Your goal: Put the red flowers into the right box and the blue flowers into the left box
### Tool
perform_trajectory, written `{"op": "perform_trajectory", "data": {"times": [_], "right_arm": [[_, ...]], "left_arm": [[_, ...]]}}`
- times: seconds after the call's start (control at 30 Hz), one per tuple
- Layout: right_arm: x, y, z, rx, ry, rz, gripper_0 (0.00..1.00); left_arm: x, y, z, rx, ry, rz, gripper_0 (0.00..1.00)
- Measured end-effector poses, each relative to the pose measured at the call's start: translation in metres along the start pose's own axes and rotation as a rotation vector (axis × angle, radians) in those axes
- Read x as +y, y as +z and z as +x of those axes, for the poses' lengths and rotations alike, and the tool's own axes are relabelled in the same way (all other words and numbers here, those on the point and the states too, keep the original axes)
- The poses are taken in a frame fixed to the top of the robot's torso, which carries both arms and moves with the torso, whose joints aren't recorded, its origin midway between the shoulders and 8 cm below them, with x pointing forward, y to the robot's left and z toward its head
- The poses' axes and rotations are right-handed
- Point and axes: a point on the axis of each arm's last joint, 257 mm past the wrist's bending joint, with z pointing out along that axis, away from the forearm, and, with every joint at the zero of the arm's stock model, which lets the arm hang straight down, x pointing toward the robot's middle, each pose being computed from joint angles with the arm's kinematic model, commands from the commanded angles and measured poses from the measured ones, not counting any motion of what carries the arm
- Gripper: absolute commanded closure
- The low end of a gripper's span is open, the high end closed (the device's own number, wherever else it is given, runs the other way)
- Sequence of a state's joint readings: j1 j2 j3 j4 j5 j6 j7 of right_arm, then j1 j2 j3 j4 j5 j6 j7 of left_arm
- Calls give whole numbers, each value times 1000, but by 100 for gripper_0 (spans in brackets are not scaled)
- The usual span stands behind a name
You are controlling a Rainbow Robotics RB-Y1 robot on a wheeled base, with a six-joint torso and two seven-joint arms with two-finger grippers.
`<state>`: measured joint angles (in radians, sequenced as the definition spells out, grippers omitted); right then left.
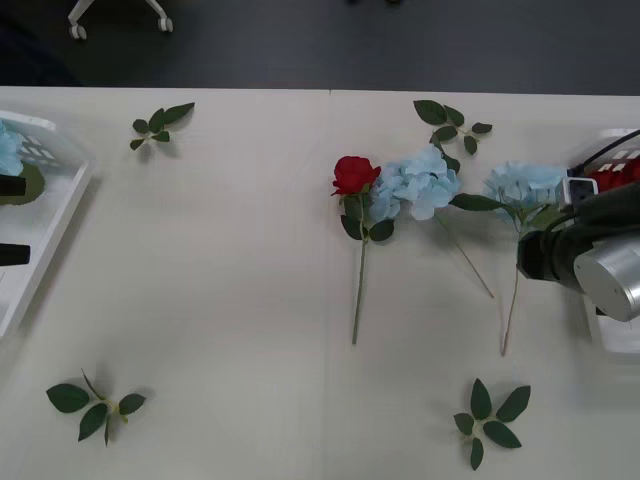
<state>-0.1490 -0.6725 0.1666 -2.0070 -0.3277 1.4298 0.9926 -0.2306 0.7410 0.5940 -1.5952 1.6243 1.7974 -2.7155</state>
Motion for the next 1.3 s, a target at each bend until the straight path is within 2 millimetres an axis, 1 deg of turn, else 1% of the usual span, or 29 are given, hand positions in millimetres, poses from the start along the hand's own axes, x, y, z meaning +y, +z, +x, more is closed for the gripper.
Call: {"op": "perform_trajectory", "data": {"times": [0.17,0.27,0.43,0.6,0.73,0.83,1.03,1.23,1.3], "right_arm": [[-4,11,-1,-8,15,-2,50],[-11,20,2,2,27,7,50],[-25,36,0,-18,42,34,50],[-19,54,4,-30,76,10,50],[-14,62,6,-38,92,-8,50],[-13,64,2,-55,94,-18,50],[-14,61,6,-35,89,-6,50],[-24,52,11,-9,65,52,50],[-25,49,14,7,61,63,33]], "left_arm": [[0,0,0,0,0,0,0],[0,0,0,0,0,0,0],[0,0,0,0,0,0,0],[0,0,0,0,0,0,0],[0,0,0,0,0,0,0],[0,0,0,0,0,0,0],[0,0,0,0,0,0,0],[0,0,0,0,0,0,0],[0,0,0,0,0,0,0]]}}
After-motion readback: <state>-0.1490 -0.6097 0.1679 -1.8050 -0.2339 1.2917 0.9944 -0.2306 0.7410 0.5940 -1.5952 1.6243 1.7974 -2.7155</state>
